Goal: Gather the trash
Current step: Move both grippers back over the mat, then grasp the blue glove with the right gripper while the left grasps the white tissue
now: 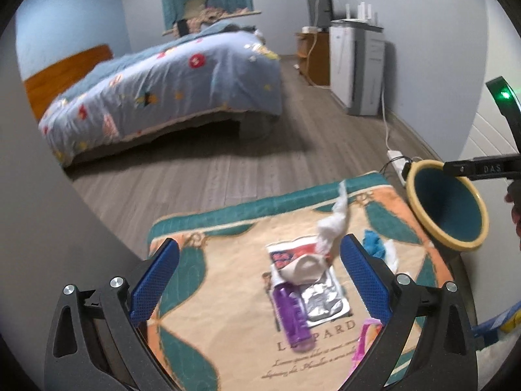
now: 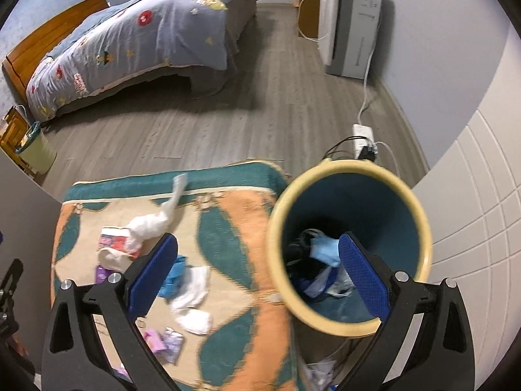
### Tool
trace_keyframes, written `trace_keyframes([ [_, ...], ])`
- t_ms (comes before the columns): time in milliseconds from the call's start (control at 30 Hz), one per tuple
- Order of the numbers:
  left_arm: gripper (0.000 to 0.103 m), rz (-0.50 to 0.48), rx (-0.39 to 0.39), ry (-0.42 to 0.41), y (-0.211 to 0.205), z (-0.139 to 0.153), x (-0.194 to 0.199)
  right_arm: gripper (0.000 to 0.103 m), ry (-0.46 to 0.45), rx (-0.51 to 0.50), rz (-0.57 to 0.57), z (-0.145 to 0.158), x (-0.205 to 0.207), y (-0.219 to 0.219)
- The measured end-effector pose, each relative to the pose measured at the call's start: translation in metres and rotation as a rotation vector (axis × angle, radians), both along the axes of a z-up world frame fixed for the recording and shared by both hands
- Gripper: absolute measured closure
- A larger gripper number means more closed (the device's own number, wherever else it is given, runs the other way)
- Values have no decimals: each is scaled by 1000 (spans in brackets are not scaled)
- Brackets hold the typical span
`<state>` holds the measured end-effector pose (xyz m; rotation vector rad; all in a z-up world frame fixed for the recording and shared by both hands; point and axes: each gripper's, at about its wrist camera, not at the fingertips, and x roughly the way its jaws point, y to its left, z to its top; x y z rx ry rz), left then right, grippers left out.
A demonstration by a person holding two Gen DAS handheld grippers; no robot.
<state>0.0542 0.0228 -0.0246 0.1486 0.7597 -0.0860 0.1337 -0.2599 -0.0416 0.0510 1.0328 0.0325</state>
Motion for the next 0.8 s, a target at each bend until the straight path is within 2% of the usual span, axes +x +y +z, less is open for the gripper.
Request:
trace_keyframes([
  [67,5,24,-8,8,10,-3,3,6,-19,-4,3,3,-1,13],
  [200,5,49,-17,21,27,-7,9,6,-26,39,82,0,-6,42],
  [367,5,45,-25,50,37,-16,13,6,-31,-33,83,-10,-24,63],
  [500,5,26,-8,57,38,-20,16,6,51,-27,104,-30,-19,75],
  [600,5,28,-24,70,38,-24,20,6,48,-29,104,-39,-12,77],
  [800,5,37,-5,70,39,-27,30,6,127,4,95,-68,8,83],
])
